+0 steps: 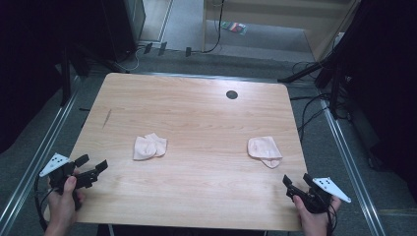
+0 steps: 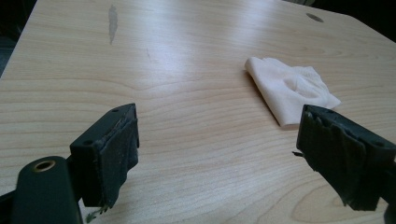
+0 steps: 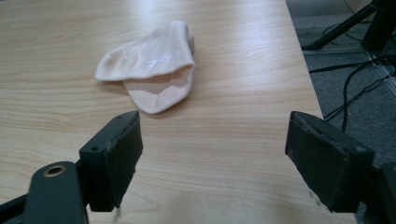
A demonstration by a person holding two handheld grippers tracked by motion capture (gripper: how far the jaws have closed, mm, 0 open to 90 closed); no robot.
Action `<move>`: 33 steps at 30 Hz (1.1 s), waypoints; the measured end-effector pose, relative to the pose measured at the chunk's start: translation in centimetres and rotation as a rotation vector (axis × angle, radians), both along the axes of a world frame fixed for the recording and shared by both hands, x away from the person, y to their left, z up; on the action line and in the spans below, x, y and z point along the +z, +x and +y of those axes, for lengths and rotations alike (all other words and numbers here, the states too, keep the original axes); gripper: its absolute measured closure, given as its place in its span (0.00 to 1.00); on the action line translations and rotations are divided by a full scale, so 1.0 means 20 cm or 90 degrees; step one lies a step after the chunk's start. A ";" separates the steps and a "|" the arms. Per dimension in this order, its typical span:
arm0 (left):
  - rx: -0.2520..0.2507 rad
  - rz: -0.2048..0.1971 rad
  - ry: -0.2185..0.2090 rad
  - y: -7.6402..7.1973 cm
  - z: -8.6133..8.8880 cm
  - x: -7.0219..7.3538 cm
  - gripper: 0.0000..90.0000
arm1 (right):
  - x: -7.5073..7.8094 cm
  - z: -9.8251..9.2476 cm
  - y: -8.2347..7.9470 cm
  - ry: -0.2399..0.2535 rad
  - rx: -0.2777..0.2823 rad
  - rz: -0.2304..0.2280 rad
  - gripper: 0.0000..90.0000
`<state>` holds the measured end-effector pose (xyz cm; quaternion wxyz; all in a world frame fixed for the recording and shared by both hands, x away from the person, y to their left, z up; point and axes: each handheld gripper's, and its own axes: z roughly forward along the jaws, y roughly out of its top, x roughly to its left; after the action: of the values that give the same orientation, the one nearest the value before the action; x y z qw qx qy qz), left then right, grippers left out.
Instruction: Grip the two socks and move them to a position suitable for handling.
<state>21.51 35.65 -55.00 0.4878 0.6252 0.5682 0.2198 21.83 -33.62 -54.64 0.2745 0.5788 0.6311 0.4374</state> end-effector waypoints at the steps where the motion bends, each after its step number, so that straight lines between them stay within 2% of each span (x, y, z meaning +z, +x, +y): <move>1: 0.000 0.000 0.000 0.00 0.00 0.00 0.15 | 0.00 0.00 0.00 -0.004 -0.001 0.001 0.23; 4: 0.000 -0.002 0.004 0.00 0.00 0.00 0.15 | 0.01 0.01 0.00 -0.010 -0.003 0.002 0.26; 7: 0.001 -0.001 0.008 0.00 -0.01 0.00 0.15 | 0.03 0.03 0.00 0.003 -0.002 -0.002 0.30; 9: 0.002 0.000 0.011 0.00 -0.01 0.00 0.15 | 0.05 0.05 0.00 0.000 -0.004 -0.002 0.32; 12: 0.002 -0.002 0.012 0.00 -0.02 0.00 0.15 | 0.09 0.09 0.01 0.011 0.009 -0.005 0.38; 14: 0.000 -0.001 0.015 0.00 -0.02 0.00 0.15 | 0.13 0.14 0.03 0.005 0.032 -0.010 0.43; 17: -0.001 -0.001 0.021 0.00 -0.02 0.00 0.15 | 0.15 0.19 0.05 0.001 0.050 -0.012 0.44; 20: -0.002 0.000 0.021 0.00 -0.03 0.00 0.15 | 0.19 0.28 0.09 -0.019 0.062 -0.007 0.46; 25: -0.004 0.000 0.017 0.00 -0.02 0.00 0.15 | 0.20 0.33 0.15 -0.014 0.058 0.005 0.48; 26: -0.004 -0.001 0.016 0.00 -0.02 0.00 0.15 | 0.21 0.36 0.18 -0.014 0.066 0.008 0.48; 33: -0.007 0.000 0.021 0.00 -0.03 0.00 0.15 | 0.22 0.47 0.22 -0.018 0.089 0.014 0.48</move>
<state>21.52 35.11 -55.04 0.4785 0.6361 0.5615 0.2263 26.30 -24.17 -50.21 0.2450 0.5341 0.6789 0.4401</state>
